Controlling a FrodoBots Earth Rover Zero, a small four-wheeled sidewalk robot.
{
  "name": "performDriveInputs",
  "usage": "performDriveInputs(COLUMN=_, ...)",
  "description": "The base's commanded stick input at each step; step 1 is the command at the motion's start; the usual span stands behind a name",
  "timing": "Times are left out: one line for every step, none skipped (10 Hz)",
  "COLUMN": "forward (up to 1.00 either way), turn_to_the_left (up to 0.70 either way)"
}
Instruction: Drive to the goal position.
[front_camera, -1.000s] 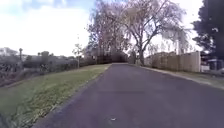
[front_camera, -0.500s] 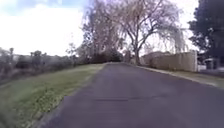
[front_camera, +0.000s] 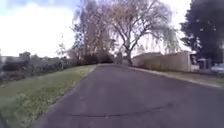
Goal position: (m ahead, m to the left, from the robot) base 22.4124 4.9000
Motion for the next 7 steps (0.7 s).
performDriveInputs(forward=0.85, turn_to_the_left=-0.34)
performDriveInputs(forward=0.85, turn_to_the_left=-0.34)
performDriveInputs(forward=0.85, turn_to_the_left=-0.34)
performDriveInputs(forward=0.85, turn_to_the_left=-0.21)
performDriveInputs(forward=0.85, turn_to_the_left=-0.01)
performDriveInputs(forward=0.85, turn_to_the_left=0.00)
performDriveInputs(forward=0.85, turn_to_the_left=0.00)
